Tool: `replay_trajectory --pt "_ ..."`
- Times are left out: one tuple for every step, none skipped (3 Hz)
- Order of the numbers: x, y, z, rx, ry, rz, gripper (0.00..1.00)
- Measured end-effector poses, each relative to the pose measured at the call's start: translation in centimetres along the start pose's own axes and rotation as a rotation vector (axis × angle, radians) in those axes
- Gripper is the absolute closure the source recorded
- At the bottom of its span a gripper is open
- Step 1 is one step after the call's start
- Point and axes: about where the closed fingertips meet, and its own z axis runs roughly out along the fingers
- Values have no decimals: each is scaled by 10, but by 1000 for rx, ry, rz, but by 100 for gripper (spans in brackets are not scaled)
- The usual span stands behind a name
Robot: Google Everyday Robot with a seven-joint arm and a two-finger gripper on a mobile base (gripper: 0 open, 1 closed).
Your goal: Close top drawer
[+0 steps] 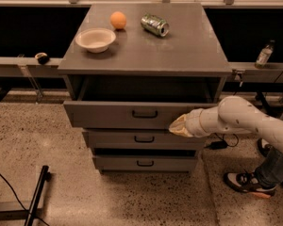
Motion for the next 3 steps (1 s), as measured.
replay_trajectory --pt "-5 -17 14 27 -9 -24 100" --pt "-15 -48 28 84 -13 -69 100" --pt "-15 -47 28 84 -14 -69 100"
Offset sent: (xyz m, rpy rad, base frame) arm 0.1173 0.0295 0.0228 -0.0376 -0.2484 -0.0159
